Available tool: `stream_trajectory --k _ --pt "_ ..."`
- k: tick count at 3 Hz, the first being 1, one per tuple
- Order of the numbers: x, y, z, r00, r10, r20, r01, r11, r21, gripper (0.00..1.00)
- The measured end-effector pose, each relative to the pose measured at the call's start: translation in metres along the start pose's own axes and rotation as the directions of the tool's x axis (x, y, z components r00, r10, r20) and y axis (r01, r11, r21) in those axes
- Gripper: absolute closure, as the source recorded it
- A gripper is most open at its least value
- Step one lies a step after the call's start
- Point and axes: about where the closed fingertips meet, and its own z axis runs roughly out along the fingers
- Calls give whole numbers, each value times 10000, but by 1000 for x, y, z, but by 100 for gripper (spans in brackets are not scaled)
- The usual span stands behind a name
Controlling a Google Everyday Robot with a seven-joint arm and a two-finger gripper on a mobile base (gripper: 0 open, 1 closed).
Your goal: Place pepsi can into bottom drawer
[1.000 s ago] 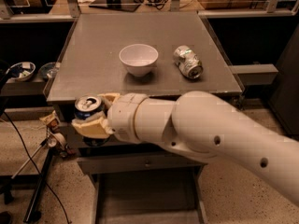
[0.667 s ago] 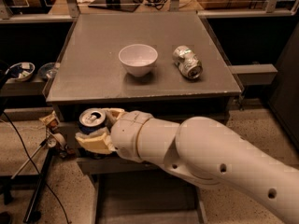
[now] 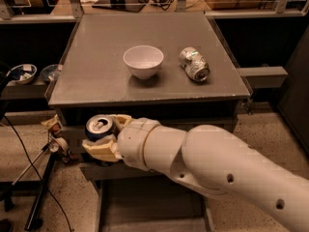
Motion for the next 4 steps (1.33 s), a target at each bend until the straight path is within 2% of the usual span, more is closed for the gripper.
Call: stream_trajectory --k 1,2,4 --pt "29 -3 -5 9995 247 -215 -239 9992 326 100" --pt "77 -1 -8 9955 796 -511 -766 9953 596 100" --pt "85 7 -12 9933 954 -650 -903 9929 774 100"
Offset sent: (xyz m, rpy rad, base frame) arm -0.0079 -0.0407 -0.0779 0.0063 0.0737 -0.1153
